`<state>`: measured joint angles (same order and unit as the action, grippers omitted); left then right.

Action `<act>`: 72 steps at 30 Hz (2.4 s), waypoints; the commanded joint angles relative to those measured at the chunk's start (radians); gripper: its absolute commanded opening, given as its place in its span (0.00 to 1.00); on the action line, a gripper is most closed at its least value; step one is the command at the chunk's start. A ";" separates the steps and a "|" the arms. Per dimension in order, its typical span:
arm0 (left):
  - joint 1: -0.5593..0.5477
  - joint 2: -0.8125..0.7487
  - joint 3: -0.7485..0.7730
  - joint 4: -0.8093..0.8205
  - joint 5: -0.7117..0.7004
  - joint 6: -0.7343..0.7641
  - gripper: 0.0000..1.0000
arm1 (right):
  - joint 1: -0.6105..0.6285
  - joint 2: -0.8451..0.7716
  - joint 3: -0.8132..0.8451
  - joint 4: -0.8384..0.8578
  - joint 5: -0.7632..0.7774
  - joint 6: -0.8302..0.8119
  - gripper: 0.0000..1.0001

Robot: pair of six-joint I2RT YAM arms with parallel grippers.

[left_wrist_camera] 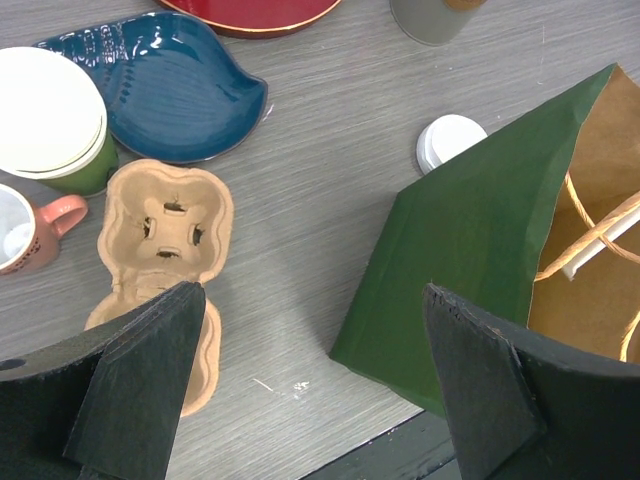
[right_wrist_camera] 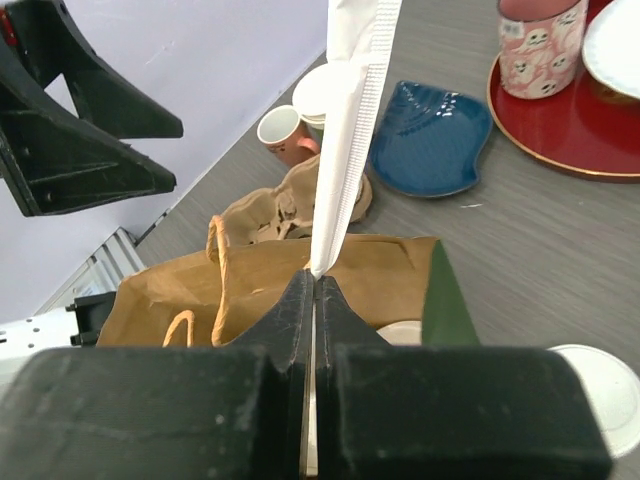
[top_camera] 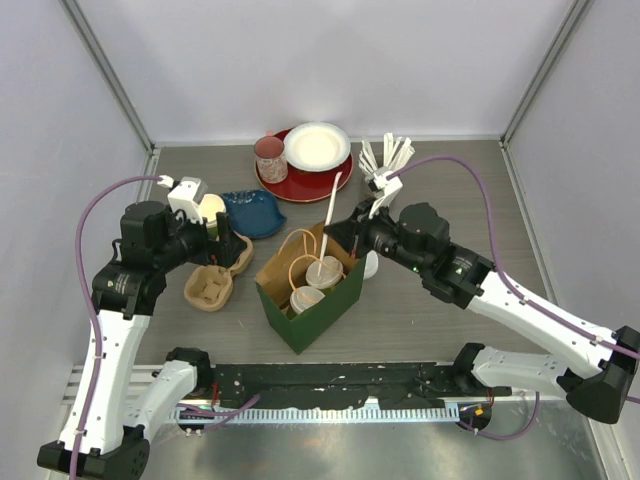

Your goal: Pack the takeout coffee

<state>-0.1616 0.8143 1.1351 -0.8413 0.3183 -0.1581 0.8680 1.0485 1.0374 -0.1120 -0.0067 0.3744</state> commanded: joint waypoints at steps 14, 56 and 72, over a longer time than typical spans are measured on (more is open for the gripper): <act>0.005 -0.012 -0.009 0.051 0.028 -0.014 0.94 | 0.066 0.015 -0.051 0.079 0.083 0.060 0.42; 0.004 -0.015 -0.009 0.048 0.053 -0.024 0.93 | -0.521 0.616 0.457 -0.387 0.157 -0.256 0.52; 0.004 -0.009 -0.018 0.048 0.053 -0.015 0.93 | -0.521 0.682 0.572 -0.394 0.113 -0.275 0.32</act>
<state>-0.1616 0.8089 1.1206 -0.8268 0.3523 -0.1780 0.3450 1.7309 1.5524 -0.5373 0.1093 0.1112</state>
